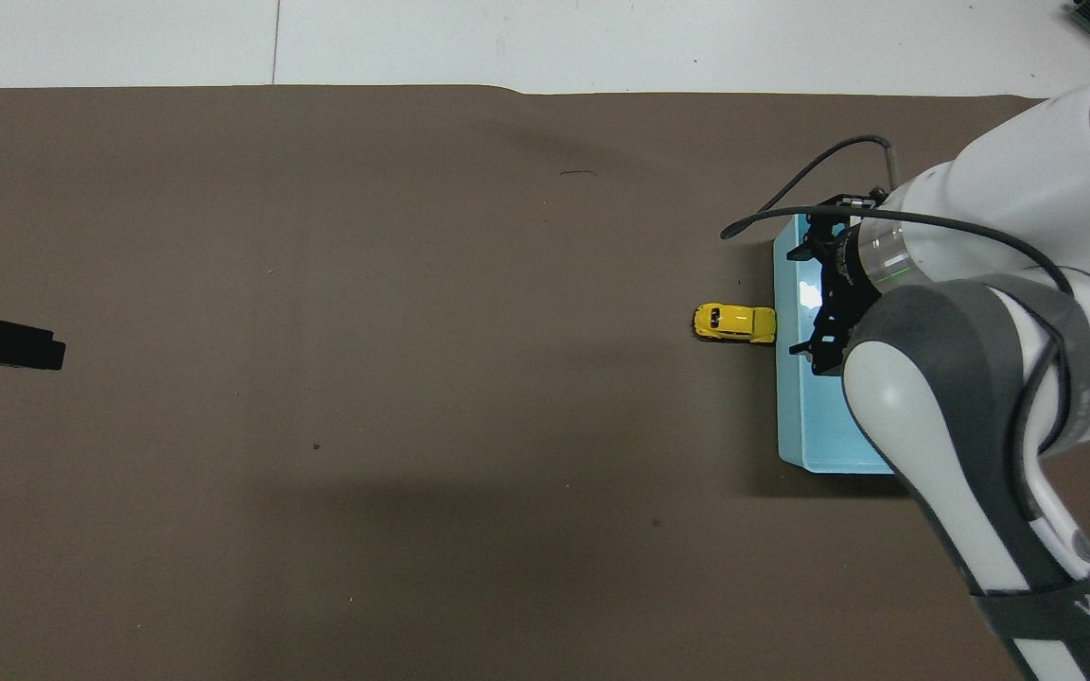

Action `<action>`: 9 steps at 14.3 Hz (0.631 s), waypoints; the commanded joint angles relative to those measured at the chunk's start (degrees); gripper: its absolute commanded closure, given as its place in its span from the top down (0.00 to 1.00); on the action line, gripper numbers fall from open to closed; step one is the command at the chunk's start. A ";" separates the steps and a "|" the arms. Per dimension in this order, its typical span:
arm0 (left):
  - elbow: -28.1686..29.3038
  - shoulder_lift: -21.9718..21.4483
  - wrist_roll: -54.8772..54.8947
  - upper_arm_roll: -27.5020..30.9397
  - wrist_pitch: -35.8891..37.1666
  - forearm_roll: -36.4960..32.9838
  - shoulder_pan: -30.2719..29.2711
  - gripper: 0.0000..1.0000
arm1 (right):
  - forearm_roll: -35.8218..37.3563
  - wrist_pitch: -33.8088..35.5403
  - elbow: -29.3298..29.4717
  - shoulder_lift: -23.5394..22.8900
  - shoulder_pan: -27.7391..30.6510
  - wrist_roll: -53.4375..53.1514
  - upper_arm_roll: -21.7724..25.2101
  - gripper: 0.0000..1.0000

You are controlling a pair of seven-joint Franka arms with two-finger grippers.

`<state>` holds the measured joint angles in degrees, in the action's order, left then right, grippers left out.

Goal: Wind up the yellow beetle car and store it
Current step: 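Swing the right gripper over the blue box toward the yellow car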

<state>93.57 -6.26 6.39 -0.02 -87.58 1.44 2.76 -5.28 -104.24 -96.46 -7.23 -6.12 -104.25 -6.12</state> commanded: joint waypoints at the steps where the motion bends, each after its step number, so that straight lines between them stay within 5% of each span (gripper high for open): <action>1: 1.09 -1.39 -0.68 0.37 0.75 -0.13 -0.30 1.00 | 0.10 -4.03 -3.12 0.72 -0.65 -1.75 -0.12 1.00; 9: 1.09 -1.39 -0.68 0.72 0.75 -0.13 -0.30 1.00 | 0.45 -12.20 -10.76 1.16 -1.09 -1.57 -0.03 1.00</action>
<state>93.57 -6.29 6.25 0.85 -87.40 1.44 2.73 -5.25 -113.34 -103.65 -7.56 -7.13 -104.44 -6.12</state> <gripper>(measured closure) 0.000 0.000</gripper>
